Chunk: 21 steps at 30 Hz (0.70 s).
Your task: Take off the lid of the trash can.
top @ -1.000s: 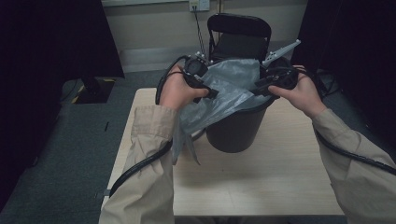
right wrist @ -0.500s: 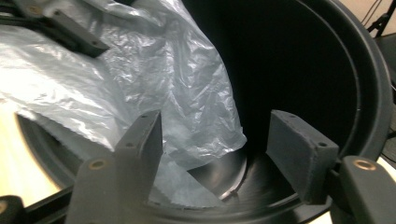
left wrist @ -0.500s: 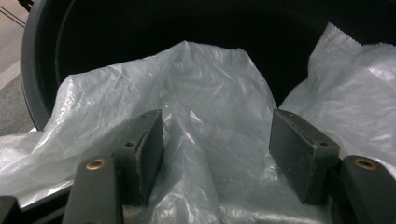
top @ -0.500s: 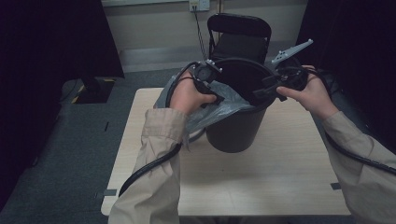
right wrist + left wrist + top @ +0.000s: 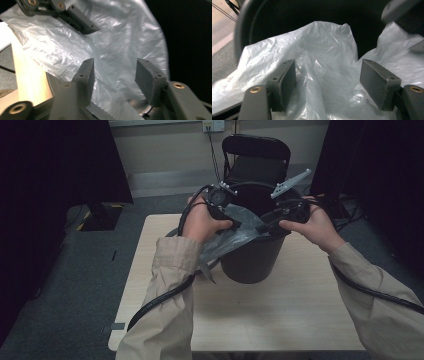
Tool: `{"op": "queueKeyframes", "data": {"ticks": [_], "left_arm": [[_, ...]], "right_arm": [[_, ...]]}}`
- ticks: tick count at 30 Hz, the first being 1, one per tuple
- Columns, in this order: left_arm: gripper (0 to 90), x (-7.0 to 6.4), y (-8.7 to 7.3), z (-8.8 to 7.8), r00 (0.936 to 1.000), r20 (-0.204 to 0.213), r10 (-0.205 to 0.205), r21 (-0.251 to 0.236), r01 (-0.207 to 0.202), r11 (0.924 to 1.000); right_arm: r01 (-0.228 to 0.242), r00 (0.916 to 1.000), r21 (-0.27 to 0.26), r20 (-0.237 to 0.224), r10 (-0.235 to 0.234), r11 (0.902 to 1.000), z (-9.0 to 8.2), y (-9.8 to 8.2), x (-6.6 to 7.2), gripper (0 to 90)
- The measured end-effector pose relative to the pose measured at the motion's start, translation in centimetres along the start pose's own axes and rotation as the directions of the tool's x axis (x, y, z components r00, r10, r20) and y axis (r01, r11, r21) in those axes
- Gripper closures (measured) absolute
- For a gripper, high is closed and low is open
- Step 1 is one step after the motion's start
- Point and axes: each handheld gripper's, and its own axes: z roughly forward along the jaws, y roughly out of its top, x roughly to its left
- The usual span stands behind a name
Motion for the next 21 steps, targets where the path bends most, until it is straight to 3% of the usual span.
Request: {"op": "queueKeyframes", "data": {"ticks": [2, 5, 7, 11, 13, 14, 16, 18, 21], "left_arm": [[26.9, 0.4, 0.0, -0.7, 0.9999, -0.015, -0.008, -0.027, 0.008, 0.9996], [25.2, 1.1, -0.2, -2.1, 0.9989, -0.045, -0.011, -0.039, 0.01, 0.9992], [25.8, 1.5, -0.6, -3.0, 0.9976, -0.061, -0.033, -0.034, 0.031, 0.9989], [24.3, 2.2, -1.6, -4.1, 0.995, -0.073, -0.068, -0.035, 0.066, 0.9972], [24.2, 2.3, -2.3, -4.0, 0.994, -0.056, -0.094, -0.021, 0.093, 0.9955], [29.8, 2.3, -2.5, -4.0, 0.994, -0.034, -0.104, -0.016, 0.104, 0.9945], [53.5, 1.8, -2.5, -4.2, 0.9969, -0.005, -0.078, -0.004, 0.078, 0.9969], [63.5, 1.1, -2.2, -4.3, 0.9984, -0.006, -0.055, 0.038, 0.056, 0.9977], [76.6, 0.3, -1.7, -4.3, 0.9979, 0.012, -0.063, 0.073, 0.062, 0.9954]], "right_arm": [[0.014, 0.9998, 0.016, -0.016, -0.014, 0.9998, 0.4, 0.1, 0.1, 60.3], [0.034, 0.9986, 0.042, -0.041, -0.032, 0.9985, 0.7, 0.2, 0.3, 64.6], [0.038, 0.9985, 0.042, -0.041, -0.036, 0.9984, 0.9, 0.2, 0.5, 64.7], [0.039, 0.9988, 0.044, -0.032, -0.037, 0.9983, 0.9, 0.1, 0.4, 64.2], [0.04, 0.9988, 0.043, -0.029, -0.038, 0.9983, 0.8, 0.2, 0.4, 64.0], [0.041, 0.9989, 0.041, -0.025, -0.04, 0.9983, 0.8, 0.1, 0.5, 63.4], [0.041, 0.999, 0.039, -0.018, -0.041, 0.9984, 0.7, 0.1, 0.5, 61.4], [0.037, 0.9993, 0.034, -0.006, -0.037, 0.9987, 0.5, 0.1, 0.4, 59.6], [0.022, 0.9997, 0.011, 0.011, -0.022, 0.9997, 0.0, 0.1, 0.2, 52.2]]}}
